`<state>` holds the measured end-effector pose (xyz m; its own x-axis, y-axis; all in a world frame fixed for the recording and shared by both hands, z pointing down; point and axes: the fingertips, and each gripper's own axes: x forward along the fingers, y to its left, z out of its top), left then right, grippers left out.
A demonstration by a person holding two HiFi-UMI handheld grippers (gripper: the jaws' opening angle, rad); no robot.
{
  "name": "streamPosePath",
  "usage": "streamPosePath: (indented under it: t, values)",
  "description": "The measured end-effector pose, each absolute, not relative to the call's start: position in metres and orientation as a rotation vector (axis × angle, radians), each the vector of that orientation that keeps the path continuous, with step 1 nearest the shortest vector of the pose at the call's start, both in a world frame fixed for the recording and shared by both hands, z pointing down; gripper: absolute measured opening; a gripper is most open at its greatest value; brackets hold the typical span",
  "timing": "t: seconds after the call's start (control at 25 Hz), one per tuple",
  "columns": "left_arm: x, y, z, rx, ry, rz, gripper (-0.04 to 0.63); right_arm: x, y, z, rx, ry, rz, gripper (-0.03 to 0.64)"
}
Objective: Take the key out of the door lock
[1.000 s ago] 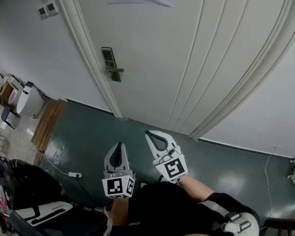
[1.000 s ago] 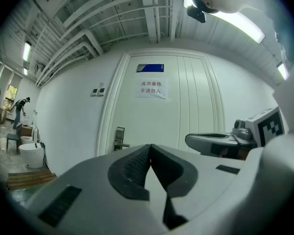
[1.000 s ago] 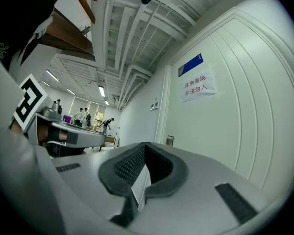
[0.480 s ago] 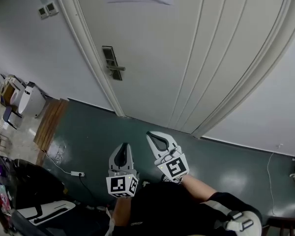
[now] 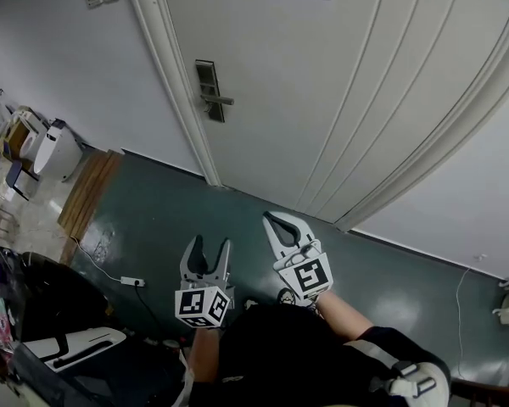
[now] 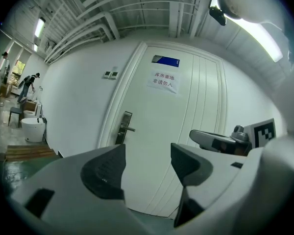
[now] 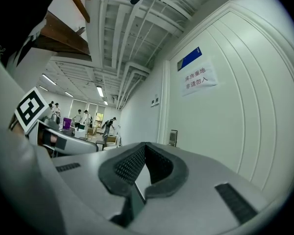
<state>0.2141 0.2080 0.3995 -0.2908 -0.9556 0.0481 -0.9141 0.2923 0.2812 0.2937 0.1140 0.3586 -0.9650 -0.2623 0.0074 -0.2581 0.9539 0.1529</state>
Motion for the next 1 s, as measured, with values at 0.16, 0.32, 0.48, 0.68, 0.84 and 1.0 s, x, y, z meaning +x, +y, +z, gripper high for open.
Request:
streamPosePath:
  t: [0.16, 0.32, 0.48, 0.68, 0.84, 1.0]
  values:
    - [0.197, 0.224, 0.403, 1.722, -2.355, -0.3, 0.273, 0.273, 0.124, 0.358, 0.402, -3.073, -0.259, 0.009]
    - [0.181, 0.242, 0.41, 1.727, -2.368, -0.276, 0.272, 0.253, 0.137, 0.365, 0.391, -3.076, -0.296, 0.009]
    - [0.16, 0.252, 0.42, 1.707, -2.359, -0.258, 0.272, 0.235, 0.146, 0.377, 0.387, -3.062, -0.254, 0.009]
    - [0.139, 0.248, 0.427, 1.697, -2.351, -0.255, 0.273, 0.21, 0.141, 0.383, 0.358, -3.038, -0.267, 0.009]
    - [0.118, 0.234, 0.425, 1.7, -2.356, -0.261, 0.273, 0.183, 0.129, 0.381, 0.346, -3.053, -0.261, 0.009]
    - [0.096, 0.215, 0.428, 1.683, -2.349, -0.274, 0.273, 0.153, 0.109, 0.388, 0.323, -3.045, -0.244, 0.009]
